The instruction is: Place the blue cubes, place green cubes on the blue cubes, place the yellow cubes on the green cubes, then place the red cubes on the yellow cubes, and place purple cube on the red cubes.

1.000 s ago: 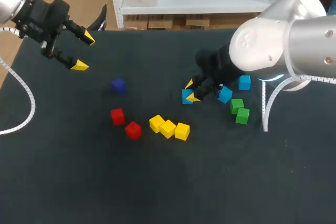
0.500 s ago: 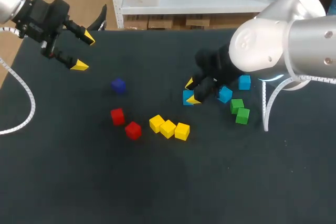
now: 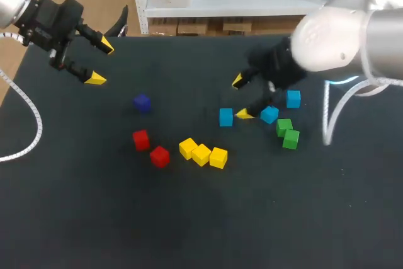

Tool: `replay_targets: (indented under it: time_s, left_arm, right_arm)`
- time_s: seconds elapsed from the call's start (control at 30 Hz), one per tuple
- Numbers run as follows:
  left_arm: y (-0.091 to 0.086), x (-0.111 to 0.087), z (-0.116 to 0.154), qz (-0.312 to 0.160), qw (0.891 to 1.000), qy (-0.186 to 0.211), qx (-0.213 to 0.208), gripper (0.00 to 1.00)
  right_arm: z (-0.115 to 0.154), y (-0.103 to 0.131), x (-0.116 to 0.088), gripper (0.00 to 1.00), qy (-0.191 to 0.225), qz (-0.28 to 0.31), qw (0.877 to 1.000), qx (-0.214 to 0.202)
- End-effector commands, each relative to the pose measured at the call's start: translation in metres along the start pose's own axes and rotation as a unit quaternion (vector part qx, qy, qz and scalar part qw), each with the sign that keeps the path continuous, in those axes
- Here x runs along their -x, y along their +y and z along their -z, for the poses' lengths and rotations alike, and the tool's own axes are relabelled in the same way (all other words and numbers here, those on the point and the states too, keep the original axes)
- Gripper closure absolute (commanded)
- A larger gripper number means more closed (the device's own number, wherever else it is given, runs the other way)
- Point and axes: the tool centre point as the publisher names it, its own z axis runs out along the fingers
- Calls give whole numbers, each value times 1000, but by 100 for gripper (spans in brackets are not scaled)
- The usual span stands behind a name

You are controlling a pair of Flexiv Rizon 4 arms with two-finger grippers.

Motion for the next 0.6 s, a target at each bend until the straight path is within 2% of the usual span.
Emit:
replay_targets:
  time_s: [0.03, 0.17, 0.33, 0.6]
  left_arm:
    - [1, -1, 0, -2, 1000, -1, 0, 0]
    - [1, -1, 0, -2, 1000, -1, 0, 0]
    - [1, -1, 0, -2, 1000, -1, 0, 0]
    - [1, -1, 0, -2, 1000, -1, 0, 0]
  right_arm:
    - [32, -2, -18, 0, -10, 35, 999, 13]
    - [41, -4, -39, 0, 6, 79, 997, 20]
    - [50, -13, -62, 0, 1, 103, 994, 28]
    - [58, -26, -78, 0, -13, 136, 990, 45]
